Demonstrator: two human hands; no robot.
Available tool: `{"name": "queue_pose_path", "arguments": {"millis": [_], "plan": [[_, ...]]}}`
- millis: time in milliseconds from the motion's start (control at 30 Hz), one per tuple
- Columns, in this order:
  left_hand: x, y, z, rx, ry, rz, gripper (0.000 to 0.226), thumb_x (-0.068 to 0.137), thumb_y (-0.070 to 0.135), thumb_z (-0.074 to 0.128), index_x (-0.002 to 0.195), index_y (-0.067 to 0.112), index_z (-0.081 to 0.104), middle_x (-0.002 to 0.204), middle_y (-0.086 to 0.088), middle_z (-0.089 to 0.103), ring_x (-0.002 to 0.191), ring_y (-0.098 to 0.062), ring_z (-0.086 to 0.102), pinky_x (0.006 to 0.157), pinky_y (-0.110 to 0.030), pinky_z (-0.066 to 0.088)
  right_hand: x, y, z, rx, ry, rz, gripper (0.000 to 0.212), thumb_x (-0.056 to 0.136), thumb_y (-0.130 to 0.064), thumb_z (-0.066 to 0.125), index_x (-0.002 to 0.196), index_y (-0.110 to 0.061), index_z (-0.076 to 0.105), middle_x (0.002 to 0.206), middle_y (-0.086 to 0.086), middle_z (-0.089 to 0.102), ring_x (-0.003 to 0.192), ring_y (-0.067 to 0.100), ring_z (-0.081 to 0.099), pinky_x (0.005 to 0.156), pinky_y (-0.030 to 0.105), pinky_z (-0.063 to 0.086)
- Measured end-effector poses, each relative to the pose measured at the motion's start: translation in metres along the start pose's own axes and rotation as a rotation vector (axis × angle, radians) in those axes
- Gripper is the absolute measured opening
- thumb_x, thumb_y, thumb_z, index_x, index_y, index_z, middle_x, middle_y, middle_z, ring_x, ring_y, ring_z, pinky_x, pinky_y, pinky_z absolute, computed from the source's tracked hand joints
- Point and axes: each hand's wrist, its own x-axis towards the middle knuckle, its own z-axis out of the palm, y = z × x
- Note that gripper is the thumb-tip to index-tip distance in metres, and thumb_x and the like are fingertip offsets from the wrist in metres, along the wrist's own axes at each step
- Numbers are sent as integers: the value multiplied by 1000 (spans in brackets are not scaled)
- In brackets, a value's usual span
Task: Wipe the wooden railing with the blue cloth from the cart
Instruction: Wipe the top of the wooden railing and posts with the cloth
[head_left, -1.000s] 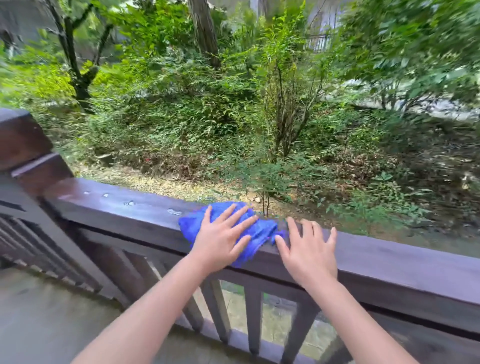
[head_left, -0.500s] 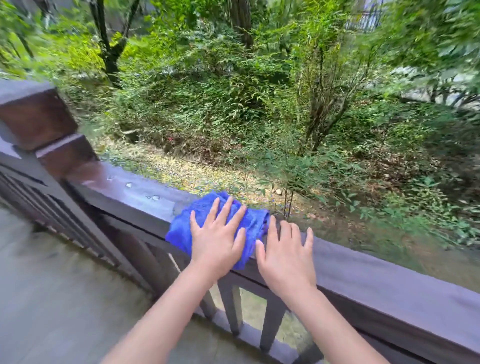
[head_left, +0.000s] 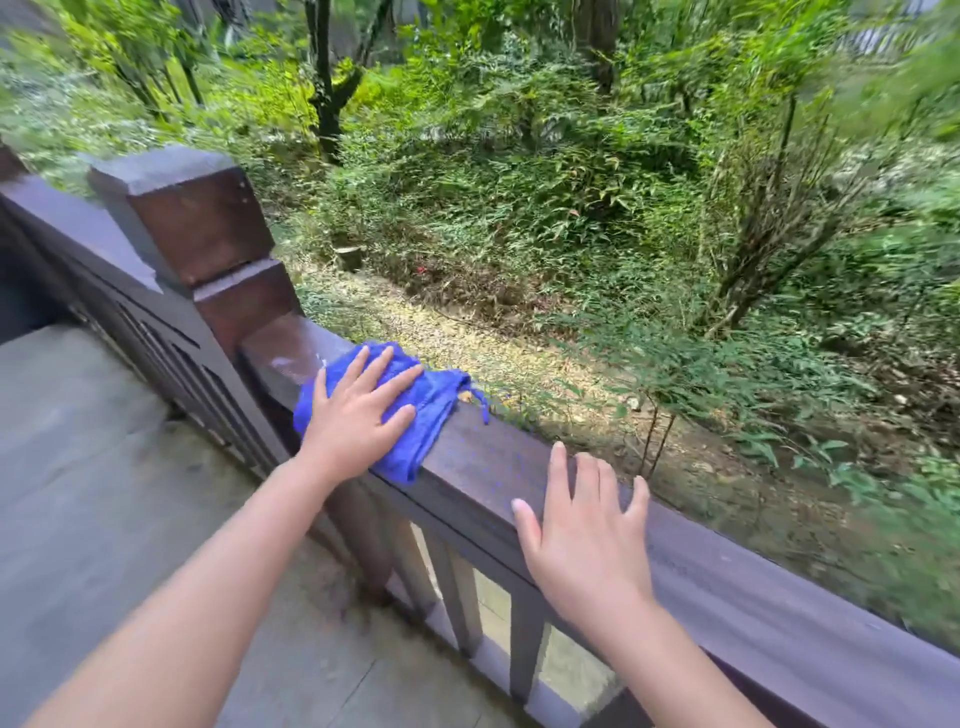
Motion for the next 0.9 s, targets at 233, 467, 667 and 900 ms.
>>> {"name": "queue_pose_path", "arguments": {"millis": [233, 467, 667, 900], "plan": [[13, 21, 5, -34, 34, -233, 53, 87, 43, 35, 139, 35, 28, 157, 0, 14, 145, -20, 7, 113, -59, 4, 51, -61, 14, 56, -53, -20, 67, 90, -49, 24, 144, -10, 12, 137, 11, 39, 129, 28, 32, 108, 59, 18], [12, -28, -5, 47, 29, 458, 51, 88, 44, 22, 138, 42, 27, 155, 5, 22, 144, -17, 11, 112, -61, -3, 74, -98, 24, -10, -37, 53, 65, 89, -47, 25, 144, -13, 19, 139, 8, 41, 128, 25, 35, 107, 56, 20], [71, -118, -11, 69, -39, 165, 48, 89, 49, 31, 136, 52, 21, 159, 1, 4, 145, -16, -8, 110, -61, -12, 100, -139, 28, -6, -47, 88, 65, 90, -47, 22, 145, -14, 13, 137, 8, 40, 129, 26, 33, 107, 56, 20], [84, -139, -4, -122, 56, -71, 52, 84, 48, 39, 135, 39, 34, 156, 2, 21, 144, -15, 11, 115, -45, 11, 123, -170, 32, 35, -76, 97, 62, 91, -45, 23, 145, -14, 12, 138, 11, 40, 128, 28, 32, 109, 56, 18]]}}
